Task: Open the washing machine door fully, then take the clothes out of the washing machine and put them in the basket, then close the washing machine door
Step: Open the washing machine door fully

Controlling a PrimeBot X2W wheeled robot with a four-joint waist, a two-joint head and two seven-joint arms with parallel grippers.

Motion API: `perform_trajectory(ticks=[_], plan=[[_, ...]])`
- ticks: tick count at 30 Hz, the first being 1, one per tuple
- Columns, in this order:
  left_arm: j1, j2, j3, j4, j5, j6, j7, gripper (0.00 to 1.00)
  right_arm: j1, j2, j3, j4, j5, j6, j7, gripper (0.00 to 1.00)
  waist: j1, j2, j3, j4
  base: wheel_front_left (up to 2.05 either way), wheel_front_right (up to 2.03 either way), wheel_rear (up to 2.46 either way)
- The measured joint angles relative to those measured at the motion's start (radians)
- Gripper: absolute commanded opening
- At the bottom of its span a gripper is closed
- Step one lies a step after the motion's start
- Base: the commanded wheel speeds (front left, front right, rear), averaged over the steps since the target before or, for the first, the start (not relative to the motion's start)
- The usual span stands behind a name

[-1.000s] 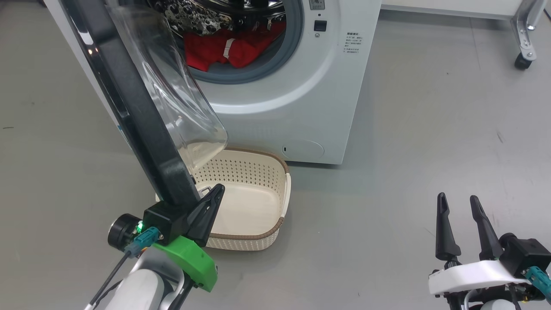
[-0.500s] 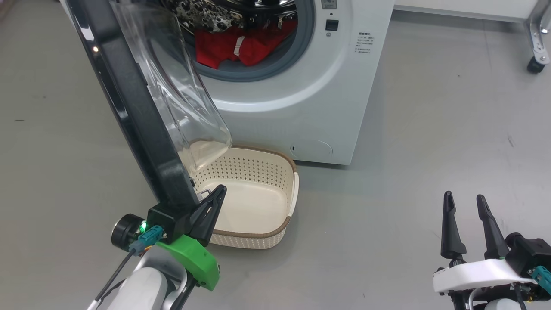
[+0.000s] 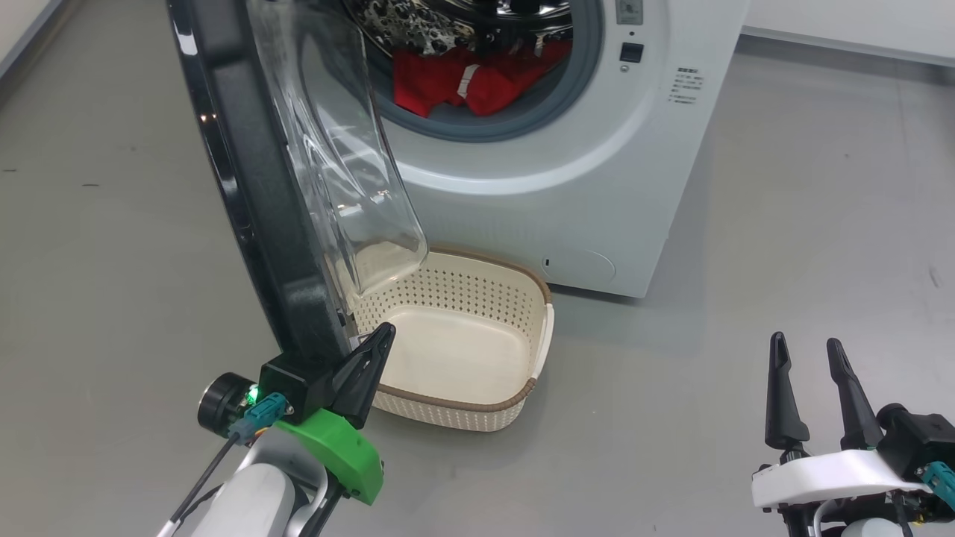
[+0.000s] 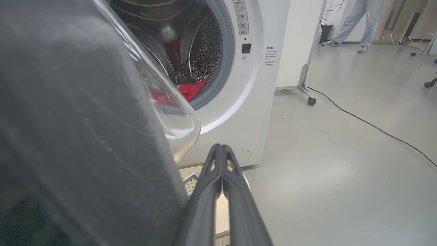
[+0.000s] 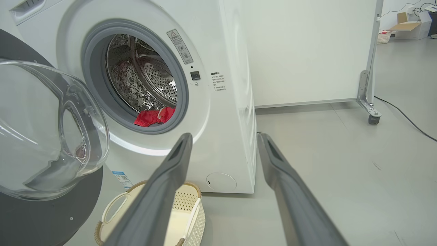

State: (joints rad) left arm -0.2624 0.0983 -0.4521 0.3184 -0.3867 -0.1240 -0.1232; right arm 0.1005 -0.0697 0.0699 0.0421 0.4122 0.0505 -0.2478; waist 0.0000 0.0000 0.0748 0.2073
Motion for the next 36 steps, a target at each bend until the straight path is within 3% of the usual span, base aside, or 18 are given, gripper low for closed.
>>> perform_trajectory(ticks=[19, 36], plan=[[-0.004, -0.007, 0.040, 0.036, -0.014, 0.007, -0.041, 0.00, 0.000, 0.007, 0.003, 0.016, -0.003, 0.010, 0.000, 1.00, 0.0000, 0.0000, 0.000, 0.129, 0.00, 0.00, 0.00], [-0.004, 0.020, 0.130, 0.056, -0.064, 0.036, -0.067, 0.00, 0.000, 0.008, 0.012, 0.026, -0.020, 0.019, 0.000, 1.00, 0.0000, 0.0000, 0.009, 0.196, 0.00, 0.00, 0.00]])
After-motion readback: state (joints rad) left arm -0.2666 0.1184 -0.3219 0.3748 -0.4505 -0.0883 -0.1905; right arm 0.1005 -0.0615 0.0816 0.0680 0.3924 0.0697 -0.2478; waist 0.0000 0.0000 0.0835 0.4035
